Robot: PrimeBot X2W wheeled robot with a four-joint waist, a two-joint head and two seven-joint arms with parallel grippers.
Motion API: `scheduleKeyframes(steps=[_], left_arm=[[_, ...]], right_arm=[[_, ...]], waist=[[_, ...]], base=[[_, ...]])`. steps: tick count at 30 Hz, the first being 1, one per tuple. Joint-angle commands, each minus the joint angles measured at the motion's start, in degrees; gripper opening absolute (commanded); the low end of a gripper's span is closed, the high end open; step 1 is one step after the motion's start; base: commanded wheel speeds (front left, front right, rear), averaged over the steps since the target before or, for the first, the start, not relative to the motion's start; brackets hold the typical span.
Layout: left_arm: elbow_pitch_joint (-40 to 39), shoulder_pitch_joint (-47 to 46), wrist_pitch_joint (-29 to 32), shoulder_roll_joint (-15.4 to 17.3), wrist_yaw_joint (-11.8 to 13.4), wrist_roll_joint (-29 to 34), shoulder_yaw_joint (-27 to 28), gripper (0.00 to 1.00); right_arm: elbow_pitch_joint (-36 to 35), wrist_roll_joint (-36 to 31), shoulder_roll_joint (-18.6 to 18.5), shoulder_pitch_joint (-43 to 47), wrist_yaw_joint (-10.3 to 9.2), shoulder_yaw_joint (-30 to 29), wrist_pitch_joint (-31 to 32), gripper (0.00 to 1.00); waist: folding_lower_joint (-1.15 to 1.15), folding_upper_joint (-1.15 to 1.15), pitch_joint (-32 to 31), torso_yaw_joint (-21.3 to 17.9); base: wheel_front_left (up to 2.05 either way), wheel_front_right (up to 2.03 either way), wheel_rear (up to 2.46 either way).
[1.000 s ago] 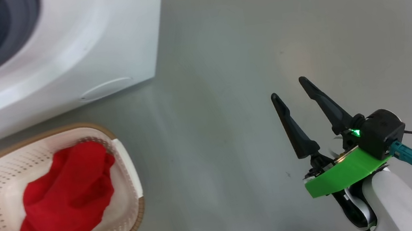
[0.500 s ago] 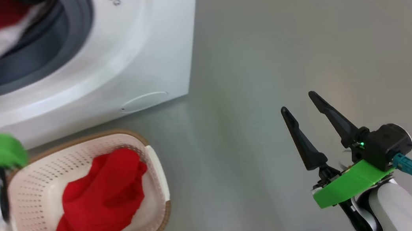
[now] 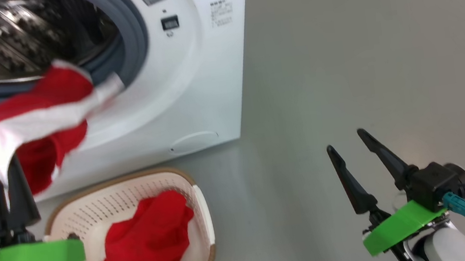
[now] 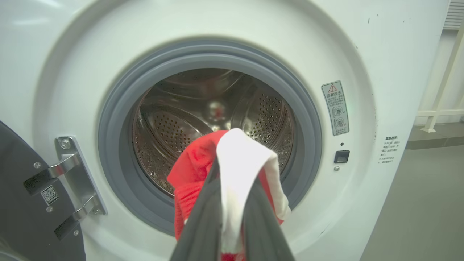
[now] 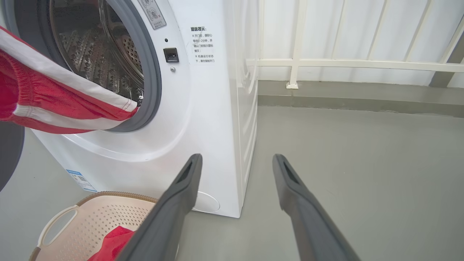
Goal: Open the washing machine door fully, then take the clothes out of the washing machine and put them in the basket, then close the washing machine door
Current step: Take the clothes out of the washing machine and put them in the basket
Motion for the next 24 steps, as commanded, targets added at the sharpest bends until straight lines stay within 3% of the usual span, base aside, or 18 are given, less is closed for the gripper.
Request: scheduleKeyframes(steps=[1, 24], left_arm=[[-2.95, 0.45, -0.64, 1.25, 0.71, 0.48, 2.54, 0.0], [-10.18, 13.52, -1.94, -2.2, 2.15, 0.05, -1.84, 0.0]], right_arm=[[-1.5, -0.61, -0.26, 1.0, 0.02, 0.68, 0.27, 1.0], [-5.45, -1.76, -0.26, 8.67, 0.02, -0.16, 4.67, 1.0]], waist=[[0.0, 0.0, -3.54, 1.38], [0.0, 0.0, -13.3, 1.87]], base=[[0.0, 0.0, 0.0], [0.0, 0.0, 0.0]])
